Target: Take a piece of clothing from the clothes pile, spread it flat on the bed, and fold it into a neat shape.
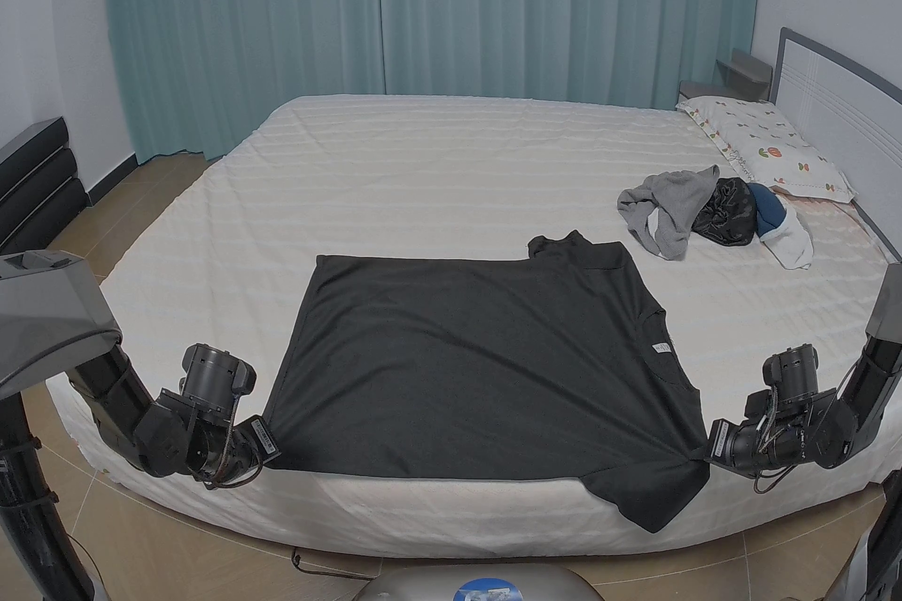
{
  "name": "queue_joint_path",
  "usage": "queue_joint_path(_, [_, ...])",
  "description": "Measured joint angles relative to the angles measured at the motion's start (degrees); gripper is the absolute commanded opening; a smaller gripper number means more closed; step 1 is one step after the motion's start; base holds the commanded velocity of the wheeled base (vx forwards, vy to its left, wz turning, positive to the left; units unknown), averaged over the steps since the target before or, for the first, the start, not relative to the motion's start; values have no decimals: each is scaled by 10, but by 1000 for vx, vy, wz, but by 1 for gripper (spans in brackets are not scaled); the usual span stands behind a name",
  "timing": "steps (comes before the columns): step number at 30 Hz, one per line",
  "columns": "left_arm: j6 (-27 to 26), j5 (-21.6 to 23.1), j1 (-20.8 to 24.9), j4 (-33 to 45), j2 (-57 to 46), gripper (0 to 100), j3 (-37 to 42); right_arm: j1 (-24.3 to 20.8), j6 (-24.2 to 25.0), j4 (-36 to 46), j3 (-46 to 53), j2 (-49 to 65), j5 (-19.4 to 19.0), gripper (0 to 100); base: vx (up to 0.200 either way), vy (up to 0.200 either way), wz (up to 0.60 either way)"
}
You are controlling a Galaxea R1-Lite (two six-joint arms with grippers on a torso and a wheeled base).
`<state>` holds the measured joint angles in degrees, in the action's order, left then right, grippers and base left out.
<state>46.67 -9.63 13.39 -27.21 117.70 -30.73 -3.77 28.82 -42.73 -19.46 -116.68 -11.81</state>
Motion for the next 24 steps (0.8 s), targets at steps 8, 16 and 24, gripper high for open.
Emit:
queue_joint_path(8, [0, 0, 4, 11, -2, 0, -5, 1, -9, 5, 0, 2, 0, 0, 0, 0, 0])
queue_joint_path(16, [-2, 0, 6, 12, -6, 100, -4, 2, -2, 3, -5, -2, -1, 100, 0, 0, 0])
queue_joint_path(24, [-2, 1, 1, 11, -47, 100, -7, 17, 18, -1, -12, 43, -6, 100, 0, 0, 0])
